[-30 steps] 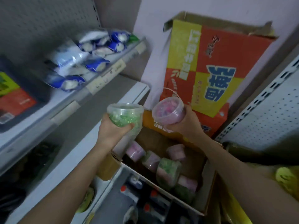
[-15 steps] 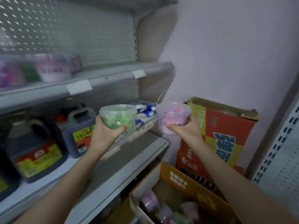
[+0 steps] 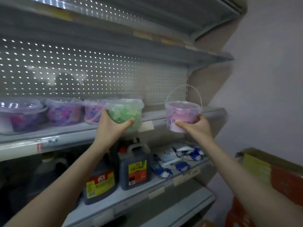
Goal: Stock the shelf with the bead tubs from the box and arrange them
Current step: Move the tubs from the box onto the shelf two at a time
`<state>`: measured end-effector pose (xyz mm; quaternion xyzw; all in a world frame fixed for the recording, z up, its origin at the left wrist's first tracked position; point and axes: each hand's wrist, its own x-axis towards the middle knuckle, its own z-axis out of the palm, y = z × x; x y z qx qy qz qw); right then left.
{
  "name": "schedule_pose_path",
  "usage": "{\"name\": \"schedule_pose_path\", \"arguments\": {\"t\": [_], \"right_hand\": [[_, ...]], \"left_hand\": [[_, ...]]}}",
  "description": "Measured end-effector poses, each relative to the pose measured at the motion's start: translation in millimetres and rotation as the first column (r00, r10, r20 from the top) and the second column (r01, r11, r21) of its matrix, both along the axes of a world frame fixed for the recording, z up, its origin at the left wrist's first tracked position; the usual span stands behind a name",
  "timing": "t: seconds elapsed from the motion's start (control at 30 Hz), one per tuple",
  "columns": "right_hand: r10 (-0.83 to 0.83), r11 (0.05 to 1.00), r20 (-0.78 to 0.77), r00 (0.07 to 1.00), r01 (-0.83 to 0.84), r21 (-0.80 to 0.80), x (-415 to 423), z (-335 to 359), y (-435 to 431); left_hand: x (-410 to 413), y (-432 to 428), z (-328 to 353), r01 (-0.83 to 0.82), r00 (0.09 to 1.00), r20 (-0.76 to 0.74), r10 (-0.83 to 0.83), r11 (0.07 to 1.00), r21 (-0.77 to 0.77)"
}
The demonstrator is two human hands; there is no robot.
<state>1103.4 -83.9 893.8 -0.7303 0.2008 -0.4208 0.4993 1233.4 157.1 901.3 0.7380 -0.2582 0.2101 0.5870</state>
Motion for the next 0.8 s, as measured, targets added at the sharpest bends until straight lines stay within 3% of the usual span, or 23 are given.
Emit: {"name": "schedule_pose_path", "arguments": {"t": [0.2, 0.37, 0.63, 0.8], "right_hand": [[0.058, 0.998, 0.008, 0.998, -0.057, -0.023, 59, 20, 22], [0.088, 0.996, 0.012, 0.996, -0.088, -0.024, 100, 24, 29], [0.052, 0.998, -0.005, 0.999, -0.052, -0.032, 151, 24, 20], [0.026, 0.999, -0.043, 0.999, -0.027, -0.031, 173, 27, 6]], "left_hand": [[27, 20, 21, -0.124, 0.992, 0.005, 0.124, 0.991, 0.048], [46, 6, 23, -0.149, 0.989, 0.020, 0.147, 0.980, 0.135], [74, -13, 22, -0.149, 0.988, 0.054, 0.142, 0.979, 0.141], [102, -17, 23, -0.138, 0.990, 0.000, 0.141, 0.969, 0.203]]}}
